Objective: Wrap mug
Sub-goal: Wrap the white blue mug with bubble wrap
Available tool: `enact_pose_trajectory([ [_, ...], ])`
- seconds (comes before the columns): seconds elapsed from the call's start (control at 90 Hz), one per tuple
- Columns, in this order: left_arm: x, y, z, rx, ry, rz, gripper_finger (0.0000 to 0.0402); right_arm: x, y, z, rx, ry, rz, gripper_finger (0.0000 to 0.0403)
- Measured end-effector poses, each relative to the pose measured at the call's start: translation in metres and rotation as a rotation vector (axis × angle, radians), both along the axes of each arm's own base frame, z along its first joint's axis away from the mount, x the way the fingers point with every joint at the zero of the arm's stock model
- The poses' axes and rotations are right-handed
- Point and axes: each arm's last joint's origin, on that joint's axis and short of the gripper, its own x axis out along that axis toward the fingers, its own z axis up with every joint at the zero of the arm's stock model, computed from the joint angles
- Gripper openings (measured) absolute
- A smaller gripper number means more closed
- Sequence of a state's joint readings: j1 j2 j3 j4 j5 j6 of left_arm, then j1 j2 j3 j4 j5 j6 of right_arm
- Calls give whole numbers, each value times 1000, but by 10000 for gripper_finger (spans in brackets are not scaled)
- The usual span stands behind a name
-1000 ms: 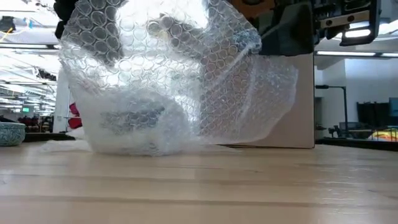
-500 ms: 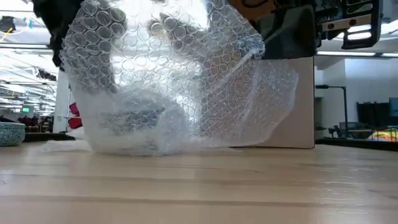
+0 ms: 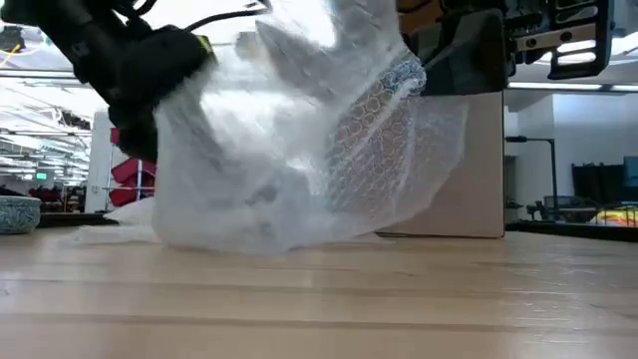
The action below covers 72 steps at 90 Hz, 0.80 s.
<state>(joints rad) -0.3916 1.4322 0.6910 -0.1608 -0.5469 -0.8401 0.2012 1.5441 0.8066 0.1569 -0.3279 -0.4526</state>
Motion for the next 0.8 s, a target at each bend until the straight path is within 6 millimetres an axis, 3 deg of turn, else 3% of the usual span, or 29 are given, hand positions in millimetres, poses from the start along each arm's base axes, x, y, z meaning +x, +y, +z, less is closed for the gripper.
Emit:
enact_pose_trajectory([
  [0.178,0,0,-7,-2,-53,-21,312,0,0,0,0,1,0,0],
  [0.278,-1,0,-10,-14,-57,-11,288,0,1,0,0,1,2,0],
  [0.389,0,0,-8,-7,-63,-22,231,0,1,0,-1,5,2,0],
  [0.678,18,-8,21,33,-137,-121,27,-2,7,-1,-1,12,21,0],
  [0.8,29,-12,44,62,-166,-150,14,-3,9,-2,-27,15,24,0],
])
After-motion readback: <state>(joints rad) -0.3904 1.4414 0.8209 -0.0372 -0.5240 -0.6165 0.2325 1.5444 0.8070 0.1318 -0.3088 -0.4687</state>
